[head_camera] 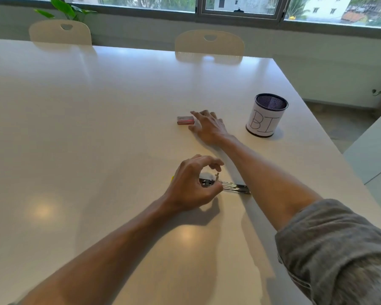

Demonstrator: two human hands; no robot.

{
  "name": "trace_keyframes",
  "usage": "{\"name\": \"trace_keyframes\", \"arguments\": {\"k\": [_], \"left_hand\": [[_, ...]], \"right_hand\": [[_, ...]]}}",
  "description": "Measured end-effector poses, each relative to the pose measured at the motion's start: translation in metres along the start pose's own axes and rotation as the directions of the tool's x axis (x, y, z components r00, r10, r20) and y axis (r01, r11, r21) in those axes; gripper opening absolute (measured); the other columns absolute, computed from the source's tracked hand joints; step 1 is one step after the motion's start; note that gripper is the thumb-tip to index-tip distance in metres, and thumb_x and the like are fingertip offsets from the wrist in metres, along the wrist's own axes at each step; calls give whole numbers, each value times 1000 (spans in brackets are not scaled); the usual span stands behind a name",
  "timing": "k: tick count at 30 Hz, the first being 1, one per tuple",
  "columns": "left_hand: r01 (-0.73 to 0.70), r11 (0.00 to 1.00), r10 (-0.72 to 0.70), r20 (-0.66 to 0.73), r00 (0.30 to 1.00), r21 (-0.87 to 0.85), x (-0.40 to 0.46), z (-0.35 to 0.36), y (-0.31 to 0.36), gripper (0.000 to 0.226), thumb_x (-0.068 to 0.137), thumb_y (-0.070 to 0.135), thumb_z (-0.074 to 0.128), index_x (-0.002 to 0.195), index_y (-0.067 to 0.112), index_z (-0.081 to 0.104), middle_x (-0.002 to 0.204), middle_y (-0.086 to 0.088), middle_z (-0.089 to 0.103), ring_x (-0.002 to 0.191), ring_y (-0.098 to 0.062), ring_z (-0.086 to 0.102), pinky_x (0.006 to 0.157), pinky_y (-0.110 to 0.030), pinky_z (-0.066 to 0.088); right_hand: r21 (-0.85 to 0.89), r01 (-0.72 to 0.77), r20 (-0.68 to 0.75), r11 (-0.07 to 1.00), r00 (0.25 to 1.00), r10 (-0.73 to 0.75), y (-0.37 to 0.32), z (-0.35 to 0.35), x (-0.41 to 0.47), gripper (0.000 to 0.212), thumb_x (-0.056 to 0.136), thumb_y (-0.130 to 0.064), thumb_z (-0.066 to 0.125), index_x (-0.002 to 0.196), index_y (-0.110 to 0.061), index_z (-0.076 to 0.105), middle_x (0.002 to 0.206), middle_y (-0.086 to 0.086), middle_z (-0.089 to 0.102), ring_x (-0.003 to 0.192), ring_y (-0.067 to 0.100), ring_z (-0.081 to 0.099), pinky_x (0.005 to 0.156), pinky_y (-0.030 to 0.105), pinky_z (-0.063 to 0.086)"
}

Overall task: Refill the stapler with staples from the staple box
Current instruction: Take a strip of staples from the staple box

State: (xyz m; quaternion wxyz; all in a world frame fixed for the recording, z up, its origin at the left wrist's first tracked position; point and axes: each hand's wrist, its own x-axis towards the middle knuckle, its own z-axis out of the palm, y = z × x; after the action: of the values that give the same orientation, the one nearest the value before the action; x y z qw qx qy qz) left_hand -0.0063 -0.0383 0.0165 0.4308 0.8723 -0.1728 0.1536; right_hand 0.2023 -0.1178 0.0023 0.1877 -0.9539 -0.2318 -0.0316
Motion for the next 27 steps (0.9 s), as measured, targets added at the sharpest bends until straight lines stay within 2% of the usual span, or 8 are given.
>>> {"name": "trace_keyframes", "arguments": {"k": [4, 11, 13, 15, 17, 19, 24, 27], "left_hand": [[-5, 1000, 5, -27, 1000, -16, 0, 0, 0, 36, 71, 17, 68, 107, 12, 71, 96, 2, 74, 93, -12, 66, 83, -16, 45], [14, 999, -18, -103, 994, -35, 1, 3, -2, 29, 81, 28, 65, 103, 11, 73, 94, 2, 75, 91, -9, 64, 81, -11, 41], [53, 997, -62, -155, 986, -58, 2, 3, -3, 32, 85, 36, 60, 102, 12, 73, 93, 3, 74, 87, -2, 63, 79, -6, 39], [98, 990, -118, -221, 968, -97, 5, 2, -4, 29, 90, 36, 58, 103, 14, 72, 94, 5, 72, 84, 8, 60, 75, -3, 38], [142, 978, -181, -284, 942, -153, 7, 0, -4, 25, 92, 33, 56, 104, 17, 71, 94, 8, 71, 85, 12, 60, 73, -9, 42], [189, 957, -256, -340, 905, -219, 11, -4, -4, 22, 94, 33, 55, 104, 20, 70, 92, 9, 71, 85, 4, 63, 72, -19, 45], [249, 915, -374, -432, 821, -318, 17, -22, -12, 24, 100, 24, 52, 119, 15, 63, 97, -2, 69, 84, -16, 65, 72, -23, 50], [290, 885, -426, -382, 820, -365, 17, -30, -15, 33, 100, 13, 47, 132, 14, 52, 104, -5, 63, 77, -13, 62, 72, -22, 49]], "right_hand": [[1, -2, 14, 1000, 1000, 2, -2, 3, 7, 46, 99, -46, 44, 143, -32, 45, 146, 10, 43, 133, 30, 36, 103, 48, 30], [182, 27, -40, 983, 999, -20, 4, -7, -8, 37, 99, -36, 55, 133, -21, 56, 130, 12, 58, 119, 28, 52, 92, 37, 40], [217, 52, -65, 975, 997, -39, 4, -15, -15, 35, 99, -31, 57, 130, -16, 59, 126, 11, 63, 113, 25, 59, 86, 32, 43], [237, 82, -89, 968, 994, -62, 4, -26, -25, 34, 98, -26, 60, 129, -13, 61, 122, 10, 66, 110, 22, 62, 90, 36, 50], [252, 116, -108, 961, 990, -92, 2, -36, -37, 35, 96, -23, 63, 129, -10, 61, 121, 11, 67, 108, 21, 62, 96, 40, 50], [269, 155, -120, 951, 985, -127, 0, -46, -50, 38, 95, -21, 65, 130, -9, 61, 121, 11, 67, 108, 20, 62, 95, 35, 50], [320, 232, -164, 919, 969, -187, -5, -65, -90, 39, 90, -22, 72, 127, -12, 65, 118, 4, 69, 101, 12, 63, 72, 1, 38], [381, 243, -175, 892, 966, -188, -10, -75, -117, 36, 87, -26, 75, 121, -19, 67, 111, -3, 72, 99, 7, 66, 74, 11, 43]]}}
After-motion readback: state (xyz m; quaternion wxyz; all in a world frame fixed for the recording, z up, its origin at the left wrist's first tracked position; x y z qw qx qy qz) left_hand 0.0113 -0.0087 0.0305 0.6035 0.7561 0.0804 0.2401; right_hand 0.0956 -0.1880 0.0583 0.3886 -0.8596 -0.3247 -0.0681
